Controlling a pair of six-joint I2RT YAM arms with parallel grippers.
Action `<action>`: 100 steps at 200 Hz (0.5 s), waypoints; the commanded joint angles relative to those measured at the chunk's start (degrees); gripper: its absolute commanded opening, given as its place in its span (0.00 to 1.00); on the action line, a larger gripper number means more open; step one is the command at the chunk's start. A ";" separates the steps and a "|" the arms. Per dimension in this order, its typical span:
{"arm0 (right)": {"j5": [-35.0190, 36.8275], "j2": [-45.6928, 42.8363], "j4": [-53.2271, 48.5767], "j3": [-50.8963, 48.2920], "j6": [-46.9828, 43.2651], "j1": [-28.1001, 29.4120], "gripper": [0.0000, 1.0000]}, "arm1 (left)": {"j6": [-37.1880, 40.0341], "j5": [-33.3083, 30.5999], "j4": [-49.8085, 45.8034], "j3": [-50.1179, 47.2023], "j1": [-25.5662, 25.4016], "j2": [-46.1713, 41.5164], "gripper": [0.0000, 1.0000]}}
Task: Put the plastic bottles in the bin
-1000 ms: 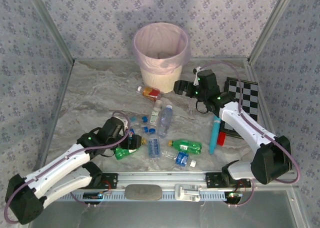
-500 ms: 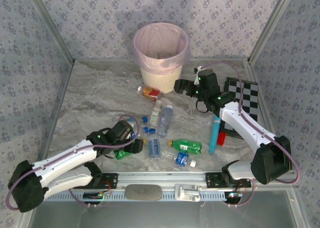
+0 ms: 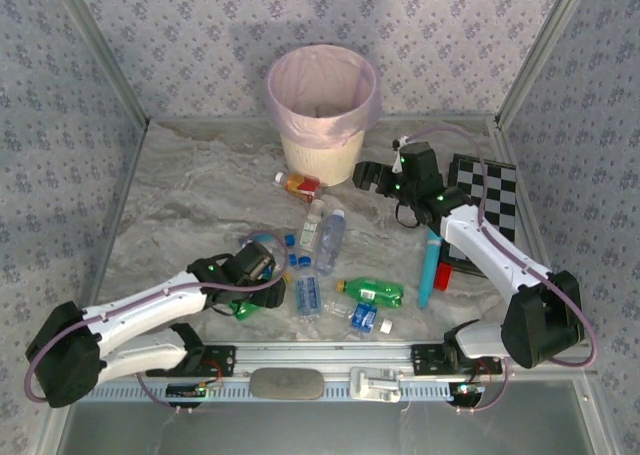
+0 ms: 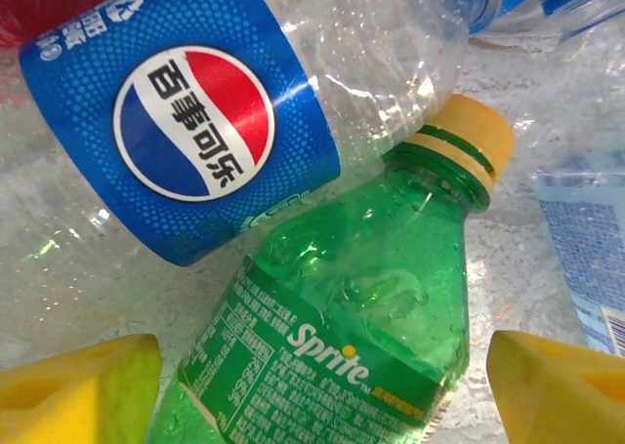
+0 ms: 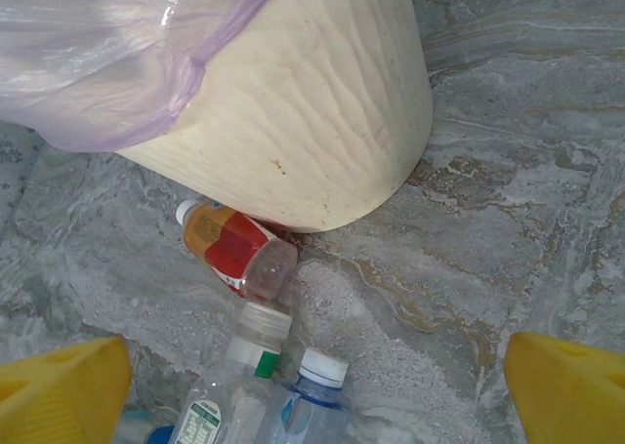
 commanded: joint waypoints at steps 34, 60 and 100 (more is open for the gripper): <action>-0.97 -2.11 1.00 -1.90 1.33 -1.88 1.00 | 1.06 -1.56 -0.07 1.39 -1.20 4.25 0.82; -1.18 -2.69 1.38 -2.80 1.68 -2.61 1.00 | 1.46 -1.74 0.18 1.56 -1.49 5.65 0.80; -1.73 -3.22 1.97 -4.01 2.38 -3.67 1.00 | 1.55 -1.74 0.76 1.56 -1.73 6.58 0.72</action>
